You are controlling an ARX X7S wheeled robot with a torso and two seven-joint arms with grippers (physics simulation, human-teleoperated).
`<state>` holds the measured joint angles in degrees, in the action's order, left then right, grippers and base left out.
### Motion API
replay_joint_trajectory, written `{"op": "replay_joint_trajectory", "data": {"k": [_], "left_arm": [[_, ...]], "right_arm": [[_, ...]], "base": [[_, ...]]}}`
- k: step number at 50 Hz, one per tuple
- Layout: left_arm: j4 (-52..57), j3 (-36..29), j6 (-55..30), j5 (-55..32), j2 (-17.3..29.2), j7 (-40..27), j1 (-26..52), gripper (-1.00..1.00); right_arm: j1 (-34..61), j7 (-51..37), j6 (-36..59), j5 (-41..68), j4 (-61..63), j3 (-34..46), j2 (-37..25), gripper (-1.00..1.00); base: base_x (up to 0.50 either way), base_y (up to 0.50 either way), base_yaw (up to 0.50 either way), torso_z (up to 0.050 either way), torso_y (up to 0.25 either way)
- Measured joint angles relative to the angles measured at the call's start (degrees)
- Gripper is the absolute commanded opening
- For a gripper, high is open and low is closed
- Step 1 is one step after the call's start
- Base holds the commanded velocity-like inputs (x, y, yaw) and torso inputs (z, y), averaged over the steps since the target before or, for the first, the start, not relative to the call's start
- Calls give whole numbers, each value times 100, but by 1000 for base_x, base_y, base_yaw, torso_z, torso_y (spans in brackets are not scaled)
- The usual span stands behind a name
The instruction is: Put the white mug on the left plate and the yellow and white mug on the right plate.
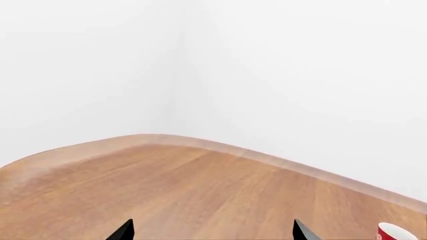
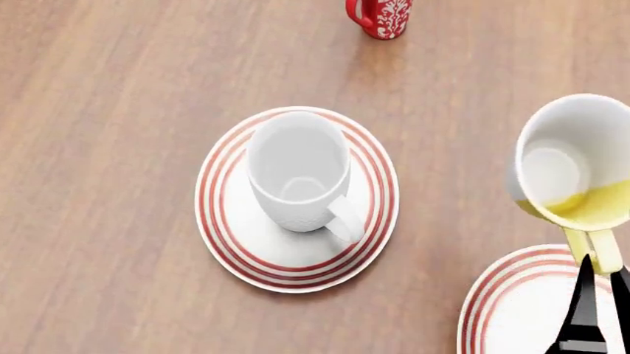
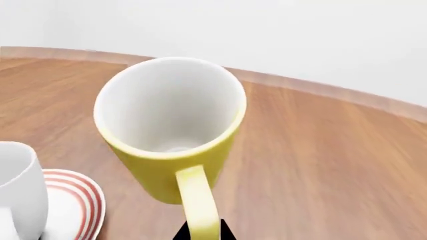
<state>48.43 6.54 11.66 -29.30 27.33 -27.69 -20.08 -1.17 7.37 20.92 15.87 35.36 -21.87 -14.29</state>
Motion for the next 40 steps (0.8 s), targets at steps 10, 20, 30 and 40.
{"op": "replay_joint_trajectory", "data": {"k": [10, 20, 30, 40], "left_arm": [[-8, -25, 11, 20, 9, -2, -2, 100], [-2, -38, 4, 25, 29, -19, 15, 100], [-9, -54, -13, 21, 51, -40, 55, 100], [-17, -65, -15, 19, 64, -58, 73, 100]], "right_arm": [[-699, 140, -261, 117, 158, -318, 60, -100], [-1268, 237, -409, 89, 199, -511, 64, -100], [-1587, 298, -554, -7, 25, -557, 69, -100], [-1767, 336, -650, -76, -193, -560, 63, -100]], "base": [[0, 0, 0, 0, 1], [0, 0, 0, 0, 0], [0, 0, 0, 0, 0], [0, 0, 0, 0, 0]]}}
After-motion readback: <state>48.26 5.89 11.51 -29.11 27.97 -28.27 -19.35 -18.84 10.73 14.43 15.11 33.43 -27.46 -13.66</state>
